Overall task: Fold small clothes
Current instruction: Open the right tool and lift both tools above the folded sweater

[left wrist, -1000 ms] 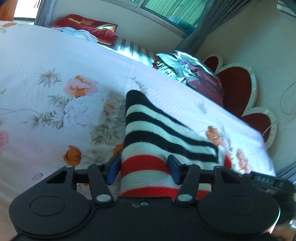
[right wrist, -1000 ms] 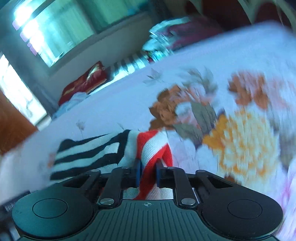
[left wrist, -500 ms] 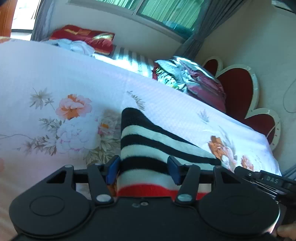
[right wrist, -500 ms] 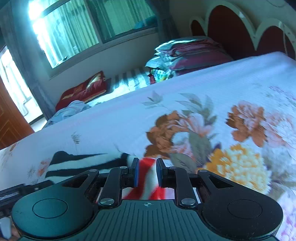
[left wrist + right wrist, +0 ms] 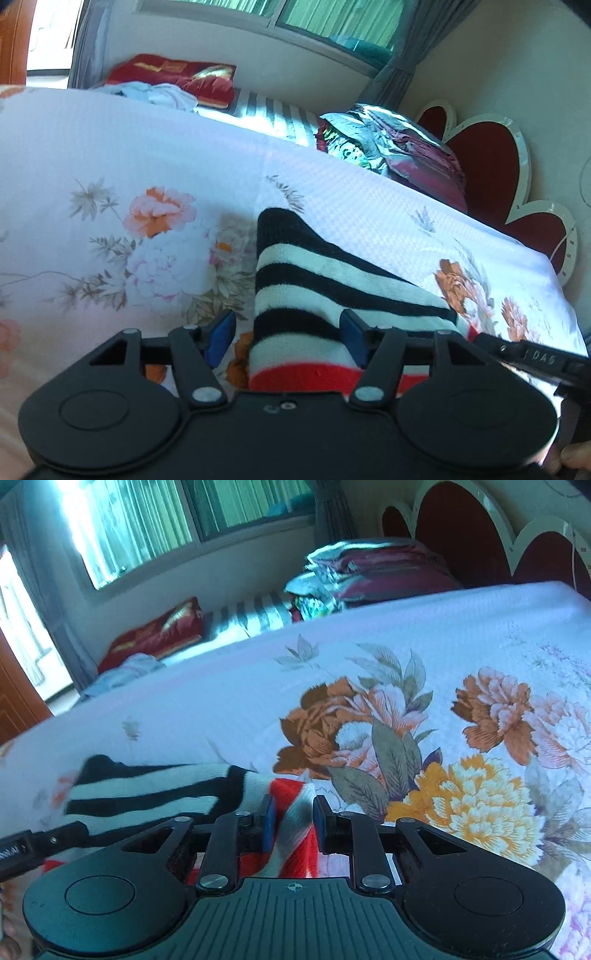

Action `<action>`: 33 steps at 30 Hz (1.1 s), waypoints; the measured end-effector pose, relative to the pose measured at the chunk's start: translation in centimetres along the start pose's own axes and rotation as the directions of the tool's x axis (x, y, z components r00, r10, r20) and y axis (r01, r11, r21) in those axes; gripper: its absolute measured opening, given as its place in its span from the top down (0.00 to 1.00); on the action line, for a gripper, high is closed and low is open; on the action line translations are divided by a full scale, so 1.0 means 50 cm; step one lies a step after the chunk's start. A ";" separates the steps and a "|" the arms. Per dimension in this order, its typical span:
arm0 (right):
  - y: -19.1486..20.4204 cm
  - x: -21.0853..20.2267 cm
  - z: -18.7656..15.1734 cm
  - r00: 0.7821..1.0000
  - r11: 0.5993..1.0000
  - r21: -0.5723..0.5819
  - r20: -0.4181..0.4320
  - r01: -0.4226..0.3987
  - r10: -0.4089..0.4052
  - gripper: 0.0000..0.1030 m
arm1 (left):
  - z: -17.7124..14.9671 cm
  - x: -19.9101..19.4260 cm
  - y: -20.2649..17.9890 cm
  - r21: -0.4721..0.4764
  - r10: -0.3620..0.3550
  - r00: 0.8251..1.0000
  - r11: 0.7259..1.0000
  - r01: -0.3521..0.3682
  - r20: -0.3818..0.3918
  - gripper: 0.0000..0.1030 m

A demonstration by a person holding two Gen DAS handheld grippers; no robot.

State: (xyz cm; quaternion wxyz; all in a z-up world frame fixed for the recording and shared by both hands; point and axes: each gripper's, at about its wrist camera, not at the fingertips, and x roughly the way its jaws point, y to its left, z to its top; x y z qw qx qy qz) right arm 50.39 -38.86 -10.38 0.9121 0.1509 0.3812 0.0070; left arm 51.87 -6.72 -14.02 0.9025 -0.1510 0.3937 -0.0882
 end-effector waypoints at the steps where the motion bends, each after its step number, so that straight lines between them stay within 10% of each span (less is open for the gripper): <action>1: 0.004 -0.014 -0.002 1.000 1.000 -0.009 0.012 -0.011 0.011 0.80 | -0.004 -0.009 -0.003 0.004 -0.006 1.000 1.000 0.006 -0.004 0.41; 33: 0.039 -0.231 -0.205 1.000 0.988 -0.150 -0.002 -0.023 0.023 0.80 | -0.172 -0.163 -0.001 0.136 -0.081 0.992 0.986 0.094 -0.098 0.28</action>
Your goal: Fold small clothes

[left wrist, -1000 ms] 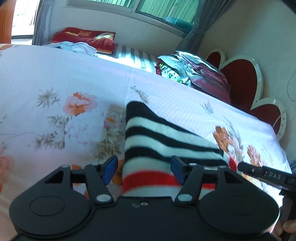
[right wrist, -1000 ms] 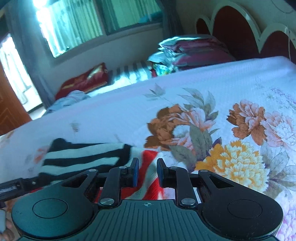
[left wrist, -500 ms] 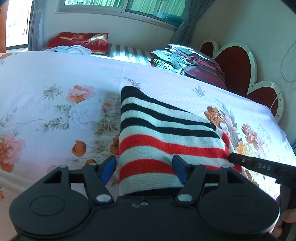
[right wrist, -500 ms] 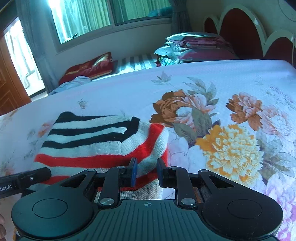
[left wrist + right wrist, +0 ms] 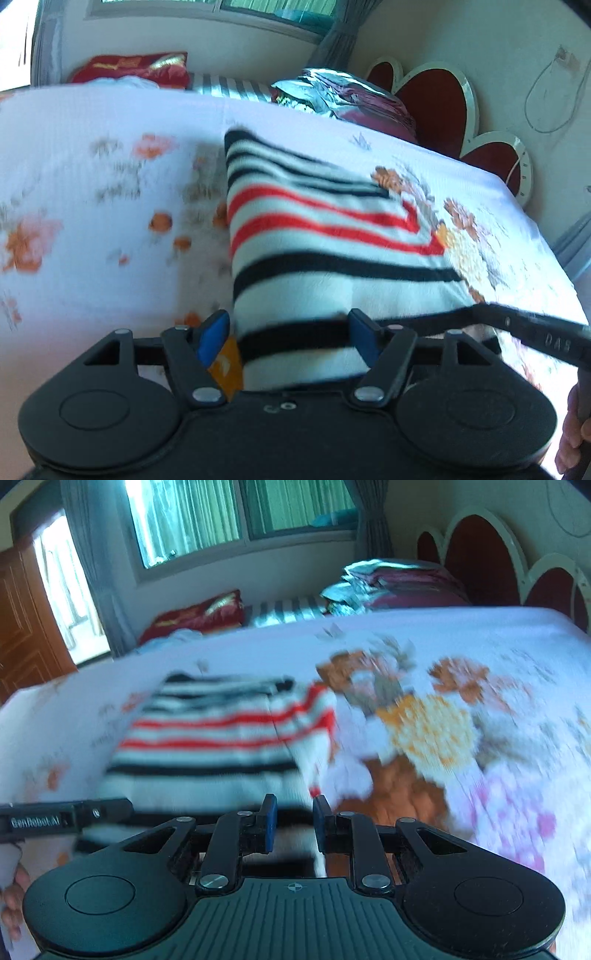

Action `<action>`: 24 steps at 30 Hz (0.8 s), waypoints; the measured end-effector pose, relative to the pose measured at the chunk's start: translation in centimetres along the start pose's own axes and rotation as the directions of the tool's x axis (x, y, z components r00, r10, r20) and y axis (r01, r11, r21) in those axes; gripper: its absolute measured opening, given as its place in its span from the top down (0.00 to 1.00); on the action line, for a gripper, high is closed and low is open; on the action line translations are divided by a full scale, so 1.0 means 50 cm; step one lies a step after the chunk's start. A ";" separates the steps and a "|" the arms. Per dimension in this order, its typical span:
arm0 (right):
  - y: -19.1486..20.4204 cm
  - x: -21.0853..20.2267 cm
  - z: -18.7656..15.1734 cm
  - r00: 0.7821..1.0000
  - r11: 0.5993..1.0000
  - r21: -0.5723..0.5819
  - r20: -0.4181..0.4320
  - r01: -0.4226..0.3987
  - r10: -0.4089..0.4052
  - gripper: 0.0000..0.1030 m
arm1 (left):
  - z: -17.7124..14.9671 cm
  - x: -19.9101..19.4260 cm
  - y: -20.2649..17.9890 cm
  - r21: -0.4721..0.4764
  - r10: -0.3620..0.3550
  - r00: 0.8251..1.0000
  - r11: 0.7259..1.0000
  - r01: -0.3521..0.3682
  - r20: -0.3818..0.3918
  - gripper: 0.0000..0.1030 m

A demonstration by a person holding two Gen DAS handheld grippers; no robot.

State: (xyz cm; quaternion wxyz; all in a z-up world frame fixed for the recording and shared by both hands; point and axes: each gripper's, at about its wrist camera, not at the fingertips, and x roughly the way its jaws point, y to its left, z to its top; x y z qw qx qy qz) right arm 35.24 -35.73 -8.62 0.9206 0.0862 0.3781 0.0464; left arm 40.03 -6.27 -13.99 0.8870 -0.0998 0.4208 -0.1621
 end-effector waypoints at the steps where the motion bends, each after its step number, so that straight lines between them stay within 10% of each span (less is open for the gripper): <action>1: -0.001 0.004 -0.013 1.000 1.000 0.003 -0.013 0.016 -0.016 0.80 | -0.003 0.002 0.010 -0.022 -0.010 1.000 1.000 0.010 -0.004 0.27; 21: -0.001 -0.035 0.010 0.998 0.990 0.125 -0.038 0.063 -0.059 0.78 | 0.042 -0.016 0.006 0.016 -0.028 0.999 0.999 0.028 -0.031 0.20; 24: -0.019 -0.027 0.029 0.999 0.985 0.169 -0.032 0.030 -0.025 0.39 | 0.062 -0.012 0.000 0.006 -0.029 0.999 1.000 0.029 -0.019 0.19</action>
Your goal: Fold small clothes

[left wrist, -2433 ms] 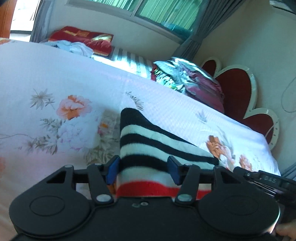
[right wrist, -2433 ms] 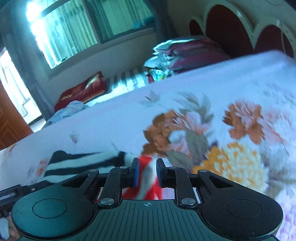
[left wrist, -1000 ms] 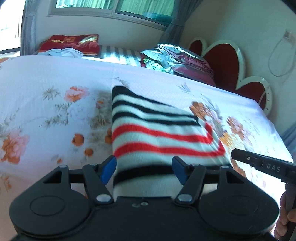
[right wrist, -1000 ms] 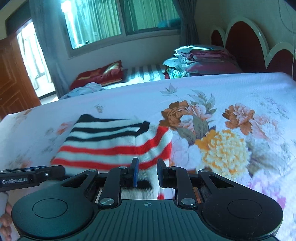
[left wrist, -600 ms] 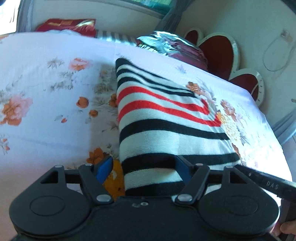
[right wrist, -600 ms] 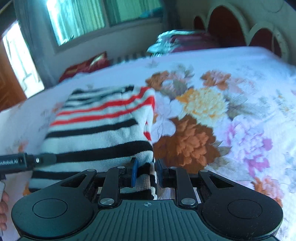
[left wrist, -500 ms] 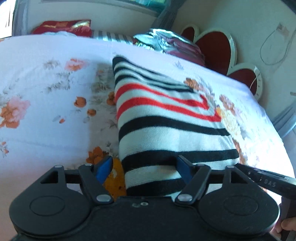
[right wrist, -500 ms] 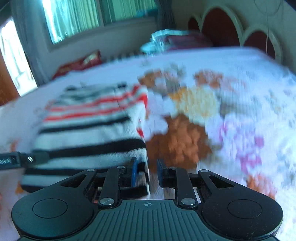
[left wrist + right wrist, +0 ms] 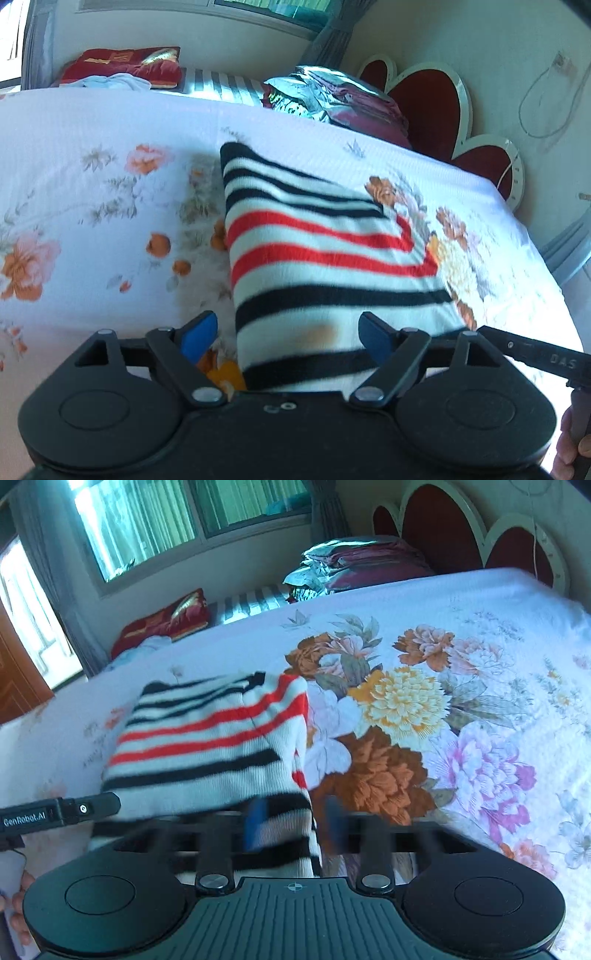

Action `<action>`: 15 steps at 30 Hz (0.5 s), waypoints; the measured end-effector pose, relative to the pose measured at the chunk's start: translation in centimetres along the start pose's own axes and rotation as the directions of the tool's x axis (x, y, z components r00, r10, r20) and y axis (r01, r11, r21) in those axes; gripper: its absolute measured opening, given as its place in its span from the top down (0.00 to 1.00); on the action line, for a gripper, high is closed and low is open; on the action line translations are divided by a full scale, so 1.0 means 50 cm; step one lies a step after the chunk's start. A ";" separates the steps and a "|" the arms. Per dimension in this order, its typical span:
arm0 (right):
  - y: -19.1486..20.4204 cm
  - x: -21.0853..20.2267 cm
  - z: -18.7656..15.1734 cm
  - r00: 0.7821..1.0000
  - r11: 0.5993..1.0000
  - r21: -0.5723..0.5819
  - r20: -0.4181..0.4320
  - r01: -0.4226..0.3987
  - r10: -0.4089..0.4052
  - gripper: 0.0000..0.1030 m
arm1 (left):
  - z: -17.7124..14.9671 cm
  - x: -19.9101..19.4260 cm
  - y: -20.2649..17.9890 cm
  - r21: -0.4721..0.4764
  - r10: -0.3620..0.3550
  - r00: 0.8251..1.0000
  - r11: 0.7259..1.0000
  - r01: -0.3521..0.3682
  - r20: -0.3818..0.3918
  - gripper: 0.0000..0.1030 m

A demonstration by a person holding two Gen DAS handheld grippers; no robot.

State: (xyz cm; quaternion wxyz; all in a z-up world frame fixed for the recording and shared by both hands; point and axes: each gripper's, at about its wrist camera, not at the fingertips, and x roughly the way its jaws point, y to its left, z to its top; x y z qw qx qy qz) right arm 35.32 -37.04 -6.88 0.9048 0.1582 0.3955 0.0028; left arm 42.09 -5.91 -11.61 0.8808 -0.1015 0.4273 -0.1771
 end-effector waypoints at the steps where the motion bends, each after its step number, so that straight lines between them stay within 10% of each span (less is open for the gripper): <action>1: -0.004 0.004 0.007 1.000 1.000 0.006 0.005 -0.011 0.011 0.35 | 0.007 0.005 -0.003 -0.006 0.001 1.000 1.000 -0.001 -0.001 0.19; 15: -0.067 0.156 0.080 0.976 0.981 0.040 -0.097 -0.190 0.193 0.35 | 0.032 0.087 -0.024 -0.054 0.042 0.999 0.998 -0.043 -0.028 0.14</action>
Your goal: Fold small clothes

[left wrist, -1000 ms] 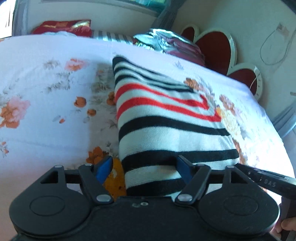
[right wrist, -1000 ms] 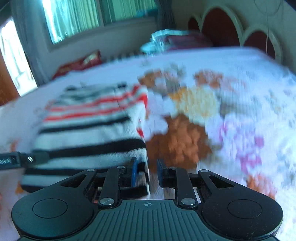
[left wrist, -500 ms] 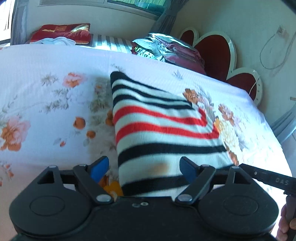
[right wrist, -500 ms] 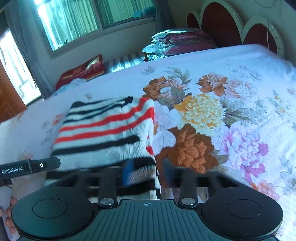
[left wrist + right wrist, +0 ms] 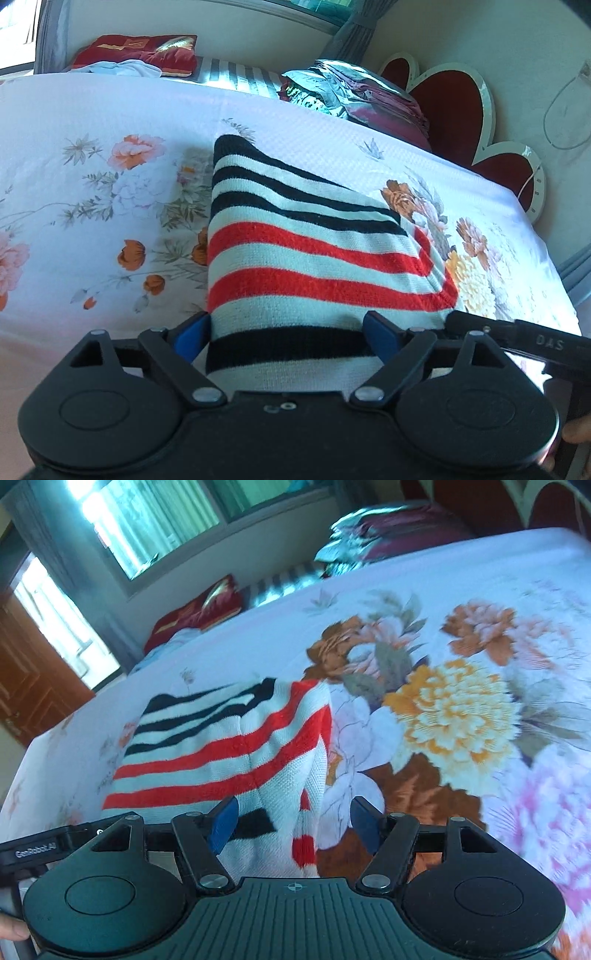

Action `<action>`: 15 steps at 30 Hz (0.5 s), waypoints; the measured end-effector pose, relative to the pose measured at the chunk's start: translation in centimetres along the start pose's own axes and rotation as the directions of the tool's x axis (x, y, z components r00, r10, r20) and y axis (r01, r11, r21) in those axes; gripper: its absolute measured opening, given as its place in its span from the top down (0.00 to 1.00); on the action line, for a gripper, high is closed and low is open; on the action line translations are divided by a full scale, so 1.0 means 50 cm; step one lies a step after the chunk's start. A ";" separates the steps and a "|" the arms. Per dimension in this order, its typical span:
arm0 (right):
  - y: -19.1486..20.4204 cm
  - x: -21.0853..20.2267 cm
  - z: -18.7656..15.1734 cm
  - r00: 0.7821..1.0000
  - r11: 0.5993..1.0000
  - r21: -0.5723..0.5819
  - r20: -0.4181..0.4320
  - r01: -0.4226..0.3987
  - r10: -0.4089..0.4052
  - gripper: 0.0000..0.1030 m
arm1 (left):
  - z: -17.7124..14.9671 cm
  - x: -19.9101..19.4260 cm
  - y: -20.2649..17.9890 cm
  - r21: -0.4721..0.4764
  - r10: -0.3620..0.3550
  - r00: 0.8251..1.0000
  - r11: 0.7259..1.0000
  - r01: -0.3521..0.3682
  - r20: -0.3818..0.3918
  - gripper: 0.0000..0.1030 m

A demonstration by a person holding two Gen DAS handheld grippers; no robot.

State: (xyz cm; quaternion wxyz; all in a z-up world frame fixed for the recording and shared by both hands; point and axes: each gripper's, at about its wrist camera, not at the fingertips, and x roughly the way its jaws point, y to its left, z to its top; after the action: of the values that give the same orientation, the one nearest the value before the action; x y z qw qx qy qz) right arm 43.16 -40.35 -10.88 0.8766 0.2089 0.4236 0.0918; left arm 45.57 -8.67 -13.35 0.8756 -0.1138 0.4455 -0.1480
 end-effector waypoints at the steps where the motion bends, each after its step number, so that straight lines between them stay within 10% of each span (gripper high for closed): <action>1: -0.006 0.010 0.002 1.000 1.000 0.001 -0.011 -0.013 0.013 0.35 | 0.000 0.004 0.003 -0.003 -0.005 1.000 1.000 0.005 -0.003 0.13; 11: -0.037 0.071 0.001 0.983 0.983 0.049 -0.042 -0.174 0.176 0.37 | -0.005 0.048 0.033 -0.110 -0.100 0.995 0.989 0.097 -0.019 0.14; 15: -0.030 0.073 0.004 0.981 0.981 0.061 -0.044 -0.187 0.189 0.57 | 0.001 0.049 0.021 -0.097 -0.089 0.996 0.992 0.086 -0.027 0.17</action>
State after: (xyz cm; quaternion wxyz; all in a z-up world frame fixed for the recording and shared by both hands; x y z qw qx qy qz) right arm 45.55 -40.53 -14.02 0.8471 0.2706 0.4258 0.1672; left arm 47.16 -8.56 -15.50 0.8548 -0.1729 0.4602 -0.1665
